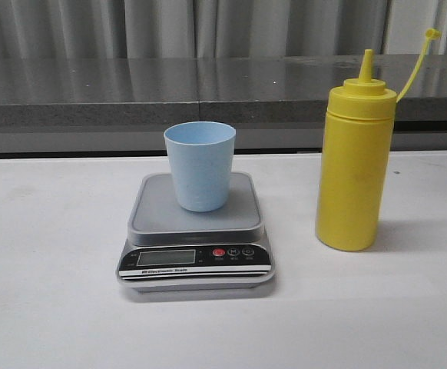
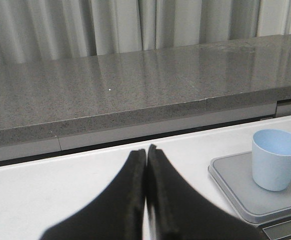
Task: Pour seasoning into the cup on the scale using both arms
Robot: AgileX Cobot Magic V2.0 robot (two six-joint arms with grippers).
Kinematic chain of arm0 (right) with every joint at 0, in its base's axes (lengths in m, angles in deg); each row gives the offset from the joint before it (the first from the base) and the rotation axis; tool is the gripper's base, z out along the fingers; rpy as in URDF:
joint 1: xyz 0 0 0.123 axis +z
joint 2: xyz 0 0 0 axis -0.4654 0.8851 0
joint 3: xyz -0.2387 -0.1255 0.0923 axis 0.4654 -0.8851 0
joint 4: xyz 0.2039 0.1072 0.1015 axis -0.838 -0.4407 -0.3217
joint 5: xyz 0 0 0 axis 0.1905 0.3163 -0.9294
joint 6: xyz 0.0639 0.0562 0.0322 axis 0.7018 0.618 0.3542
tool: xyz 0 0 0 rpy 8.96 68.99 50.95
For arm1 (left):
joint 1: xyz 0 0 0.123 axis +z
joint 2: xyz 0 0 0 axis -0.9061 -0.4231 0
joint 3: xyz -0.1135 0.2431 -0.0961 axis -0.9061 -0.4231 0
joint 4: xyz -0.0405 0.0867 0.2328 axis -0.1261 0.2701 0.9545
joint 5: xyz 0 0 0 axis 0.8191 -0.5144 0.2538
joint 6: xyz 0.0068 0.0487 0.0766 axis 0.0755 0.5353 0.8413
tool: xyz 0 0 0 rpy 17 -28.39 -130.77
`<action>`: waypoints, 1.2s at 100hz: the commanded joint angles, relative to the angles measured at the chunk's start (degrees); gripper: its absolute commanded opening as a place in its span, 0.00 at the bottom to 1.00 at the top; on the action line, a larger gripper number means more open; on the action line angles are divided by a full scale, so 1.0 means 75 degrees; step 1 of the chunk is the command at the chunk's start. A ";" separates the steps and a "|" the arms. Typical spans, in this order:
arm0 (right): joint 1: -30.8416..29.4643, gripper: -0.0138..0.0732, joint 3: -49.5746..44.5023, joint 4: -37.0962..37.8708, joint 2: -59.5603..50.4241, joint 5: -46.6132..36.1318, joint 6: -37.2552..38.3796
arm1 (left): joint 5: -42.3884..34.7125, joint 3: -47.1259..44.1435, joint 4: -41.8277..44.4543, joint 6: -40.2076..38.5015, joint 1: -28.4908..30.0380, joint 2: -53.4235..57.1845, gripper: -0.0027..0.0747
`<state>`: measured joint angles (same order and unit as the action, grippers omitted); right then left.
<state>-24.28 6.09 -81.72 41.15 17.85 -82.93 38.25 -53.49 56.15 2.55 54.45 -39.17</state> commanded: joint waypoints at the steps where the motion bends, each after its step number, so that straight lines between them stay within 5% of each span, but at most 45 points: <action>1: 0.0150 0.08 0.0275 0.0076 0.0395 -0.0651 -0.0009 | -0.0621 0.0220 -0.0024 -0.0057 0.0029 -0.0083 0.01; 35: 0.1102 0.08 0.0050 0.0187 0.1948 -0.1493 -0.0009 | -0.0621 0.0220 -0.0024 -0.0057 0.0029 -0.0083 0.01; 75: 0.1247 0.10 -0.1852 0.0366 0.2983 -0.6465 -0.0009 | -0.0621 0.0220 -0.0024 -0.0057 0.0029 -0.0083 0.01; 87: 0.1247 0.26 -0.2106 0.1067 0.3405 -0.7514 -0.0009 | -0.0621 0.0220 -0.0024 -0.0057 0.0029 -0.0083 0.01; 109: 0.1247 0.81 -0.2112 0.1954 0.4067 -0.7645 -0.0009 | -0.0621 0.0220 -0.0024 -0.0057 0.0029 -0.0083 0.01; 120: 0.1247 0.92 -0.2112 0.1954 0.4326 -0.7983 0.0005 | -0.0621 0.0220 -0.0024 -0.0057 0.0029 -0.0083 0.01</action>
<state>-14.98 -10.56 -67.84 73.76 -35.16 -82.78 38.25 -53.49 56.15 2.55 54.45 -39.17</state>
